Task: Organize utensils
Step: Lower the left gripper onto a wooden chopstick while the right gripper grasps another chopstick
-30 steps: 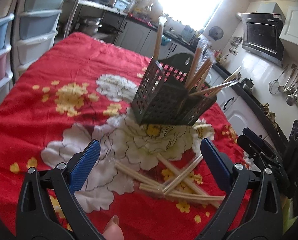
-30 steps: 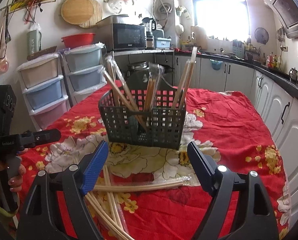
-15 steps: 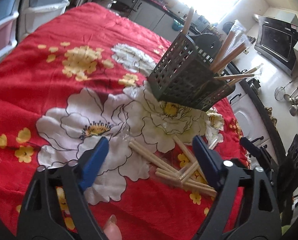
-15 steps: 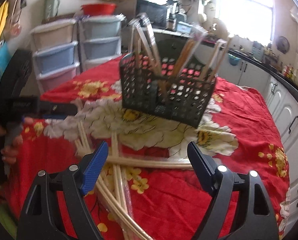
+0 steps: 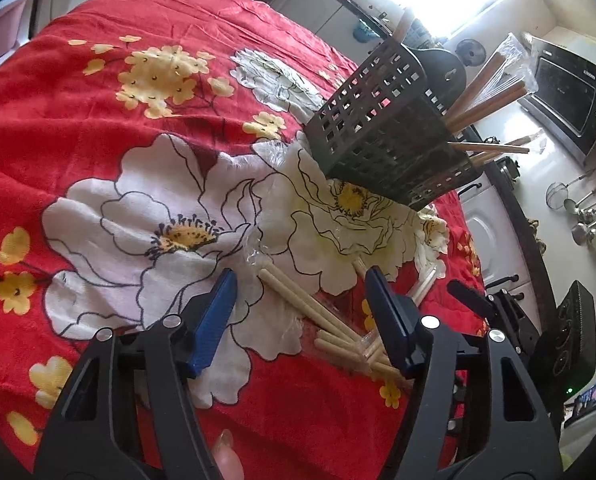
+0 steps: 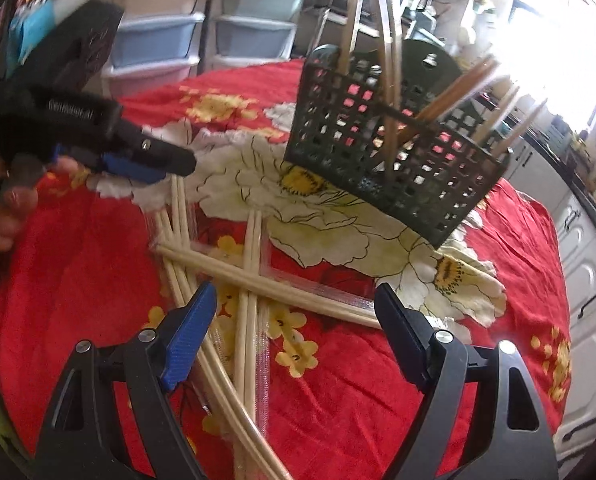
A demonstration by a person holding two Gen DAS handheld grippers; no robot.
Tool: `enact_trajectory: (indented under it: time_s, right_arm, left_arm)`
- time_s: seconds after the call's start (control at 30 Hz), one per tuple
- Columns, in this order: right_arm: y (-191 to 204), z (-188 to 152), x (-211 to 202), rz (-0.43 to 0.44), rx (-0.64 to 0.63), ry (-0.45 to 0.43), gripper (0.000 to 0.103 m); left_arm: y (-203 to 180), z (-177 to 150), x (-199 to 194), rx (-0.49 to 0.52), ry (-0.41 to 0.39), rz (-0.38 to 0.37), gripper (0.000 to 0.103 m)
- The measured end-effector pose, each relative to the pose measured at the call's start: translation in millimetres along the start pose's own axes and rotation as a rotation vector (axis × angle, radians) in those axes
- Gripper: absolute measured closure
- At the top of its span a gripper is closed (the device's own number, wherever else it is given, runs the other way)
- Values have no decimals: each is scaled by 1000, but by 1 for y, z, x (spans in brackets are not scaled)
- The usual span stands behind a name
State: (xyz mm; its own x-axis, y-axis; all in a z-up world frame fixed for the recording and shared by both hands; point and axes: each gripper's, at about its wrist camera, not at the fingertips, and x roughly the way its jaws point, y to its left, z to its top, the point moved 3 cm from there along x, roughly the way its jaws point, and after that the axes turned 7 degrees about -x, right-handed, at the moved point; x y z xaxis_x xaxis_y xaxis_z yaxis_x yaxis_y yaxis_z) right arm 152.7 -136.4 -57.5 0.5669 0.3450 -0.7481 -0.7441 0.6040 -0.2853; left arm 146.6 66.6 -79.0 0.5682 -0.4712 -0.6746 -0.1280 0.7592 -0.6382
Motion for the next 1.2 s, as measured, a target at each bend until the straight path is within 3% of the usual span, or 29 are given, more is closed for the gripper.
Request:
enact_trajectory:
  time_s: [0.43, 0.6, 0.83, 1.2]
  right_arm:
    - [21, 24, 23, -13, -226, 16, 27]
    - [27, 32, 29, 19, -253, 2, 38]
    - [30, 36, 39, 70, -230, 11, 74]
    - [7, 45, 8, 3, -126, -135, 86]
  left_arm:
    - [7, 7, 8, -14, 2, 25, 69]
    - [11, 7, 8, -22, -2, 28, 80]
    - [17, 7, 7, -45, -5, 14, 87]
    - [24, 9, 5, -90, -8, -36, 94]
